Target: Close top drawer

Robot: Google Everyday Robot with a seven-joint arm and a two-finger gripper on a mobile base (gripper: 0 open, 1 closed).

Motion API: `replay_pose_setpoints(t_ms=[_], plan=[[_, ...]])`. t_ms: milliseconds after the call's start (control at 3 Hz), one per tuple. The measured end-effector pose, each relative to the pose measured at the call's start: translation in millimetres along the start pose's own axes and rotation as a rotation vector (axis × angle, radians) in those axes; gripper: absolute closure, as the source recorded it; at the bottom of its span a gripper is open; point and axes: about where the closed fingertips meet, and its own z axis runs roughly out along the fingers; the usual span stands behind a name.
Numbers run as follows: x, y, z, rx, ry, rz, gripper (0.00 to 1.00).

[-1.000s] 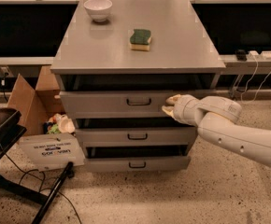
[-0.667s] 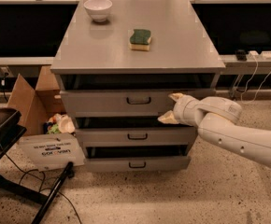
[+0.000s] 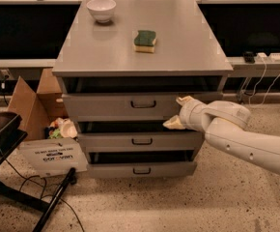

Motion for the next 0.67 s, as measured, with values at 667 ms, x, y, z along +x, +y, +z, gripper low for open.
replay_pose_setpoints(t_ms=[667], plan=[[-1.5, 23.8, -23.8, -0.037, 0.026, -0.019, 0.67]])
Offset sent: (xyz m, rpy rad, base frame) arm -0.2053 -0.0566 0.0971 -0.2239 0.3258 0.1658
